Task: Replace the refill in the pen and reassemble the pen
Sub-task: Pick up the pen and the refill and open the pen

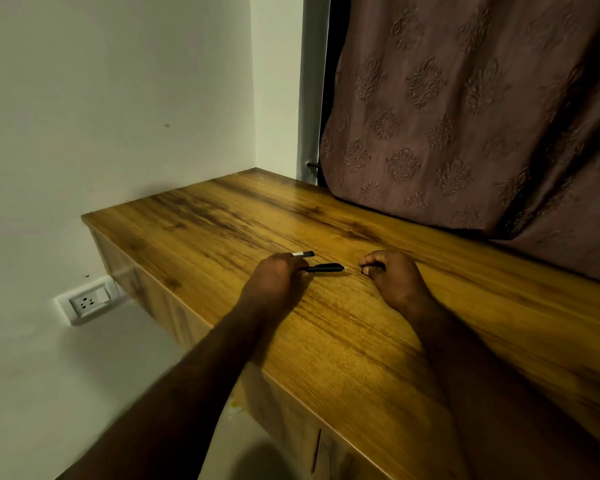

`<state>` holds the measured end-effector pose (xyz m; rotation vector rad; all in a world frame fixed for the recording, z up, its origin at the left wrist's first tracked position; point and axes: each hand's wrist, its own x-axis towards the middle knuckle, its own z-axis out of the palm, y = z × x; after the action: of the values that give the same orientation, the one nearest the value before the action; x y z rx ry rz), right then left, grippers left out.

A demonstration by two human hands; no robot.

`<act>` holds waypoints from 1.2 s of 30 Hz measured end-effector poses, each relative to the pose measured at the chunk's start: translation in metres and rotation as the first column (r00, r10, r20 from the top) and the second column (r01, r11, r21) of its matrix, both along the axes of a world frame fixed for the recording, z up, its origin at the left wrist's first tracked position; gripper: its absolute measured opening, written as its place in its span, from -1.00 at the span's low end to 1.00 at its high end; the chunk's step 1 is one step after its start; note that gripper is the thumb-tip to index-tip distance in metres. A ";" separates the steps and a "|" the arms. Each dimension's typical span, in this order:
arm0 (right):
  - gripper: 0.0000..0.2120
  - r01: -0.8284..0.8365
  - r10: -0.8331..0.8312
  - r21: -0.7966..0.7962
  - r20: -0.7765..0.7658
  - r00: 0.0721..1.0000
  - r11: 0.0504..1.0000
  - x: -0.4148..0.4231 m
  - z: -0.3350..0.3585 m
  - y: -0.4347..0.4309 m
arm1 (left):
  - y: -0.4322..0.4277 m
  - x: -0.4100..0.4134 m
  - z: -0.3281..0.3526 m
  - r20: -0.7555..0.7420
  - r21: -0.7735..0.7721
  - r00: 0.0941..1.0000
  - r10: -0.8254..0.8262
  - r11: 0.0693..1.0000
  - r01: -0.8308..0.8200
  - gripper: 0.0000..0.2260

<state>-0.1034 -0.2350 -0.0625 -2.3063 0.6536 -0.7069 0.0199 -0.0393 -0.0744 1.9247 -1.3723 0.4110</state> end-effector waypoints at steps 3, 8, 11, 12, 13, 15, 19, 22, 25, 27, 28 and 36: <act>-0.83 -0.008 0.008 0.010 0.009 1.000 1.000 0.000 0.000 0.001 | -0.001 0.002 -0.001 -0.003 0.002 1.000 0.010 1.000 -0.010 -0.68; -0.82 -0.007 0.006 0.032 0.017 1.000 0.999 0.000 -0.001 0.000 | -0.002 0.003 -0.002 0.022 0.010 0.999 0.023 1.000 -0.023 -0.71; -0.81 -0.008 0.007 0.024 0.024 1.000 1.000 0.001 -0.002 -0.001 | -0.002 0.002 0.000 0.050 0.008 0.999 0.020 1.000 -0.020 -0.72; -0.80 -0.009 0.009 0.030 0.028 1.000 1.000 0.001 -0.002 -0.001 | -0.002 0.001 0.000 0.051 0.005 0.999 0.015 1.000 -0.015 -0.72; -0.80 -0.010 0.009 0.036 0.032 0.999 0.999 0.001 -0.003 -0.002 | -0.002 0.000 0.001 0.050 0.002 0.999 0.010 1.000 -0.010 -0.72; -0.78 -0.008 0.007 0.039 0.037 0.999 0.999 0.001 -0.004 -0.002 | -0.001 0.000 0.001 0.051 -0.004 0.999 0.009 1.000 -0.008 -0.71; -0.79 -0.003 0.000 0.070 0.039 0.999 0.998 0.001 -0.004 -0.002 | -0.001 0.000 0.002 0.070 -0.008 0.998 0.001 1.000 -0.001 -0.68; -0.81 0.035 -0.046 0.114 0.090 0.995 0.993 0.001 -0.004 -0.002 | -0.001 0.000 0.002 0.069 -0.011 0.998 0.007 1.000 -0.006 -0.70; -0.89 0.112 -0.134 0.121 0.192 0.972 0.986 -0.002 0.000 0.000 | -0.001 0.000 0.002 0.069 -0.014 0.998 0.004 1.000 -0.003 -0.66; -0.96 0.137 -0.170 0.140 0.256 0.952 0.981 -0.003 0.002 0.001 | 0.000 -0.001 0.003 0.074 -0.017 0.997 -0.002 1.000 0.003 -0.71; -0.95 0.108 -0.160 0.188 0.291 0.943 0.976 -0.004 0.003 0.002 | 0.000 -0.002 0.004 0.080 -0.023 0.997 -0.005 1.000 0.007 -0.74; -0.94 -0.231 0.082 0.482 0.310 0.947 0.845 -0.008 0.013 0.027 | -0.001 -0.004 0.003 0.067 -0.049 0.998 0.010 0.999 -0.007 -0.76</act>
<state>-0.1113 -0.2081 -0.0492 -1.7015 0.4440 -0.6653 0.0162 -0.0399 -0.0716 1.8926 -1.3852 0.5135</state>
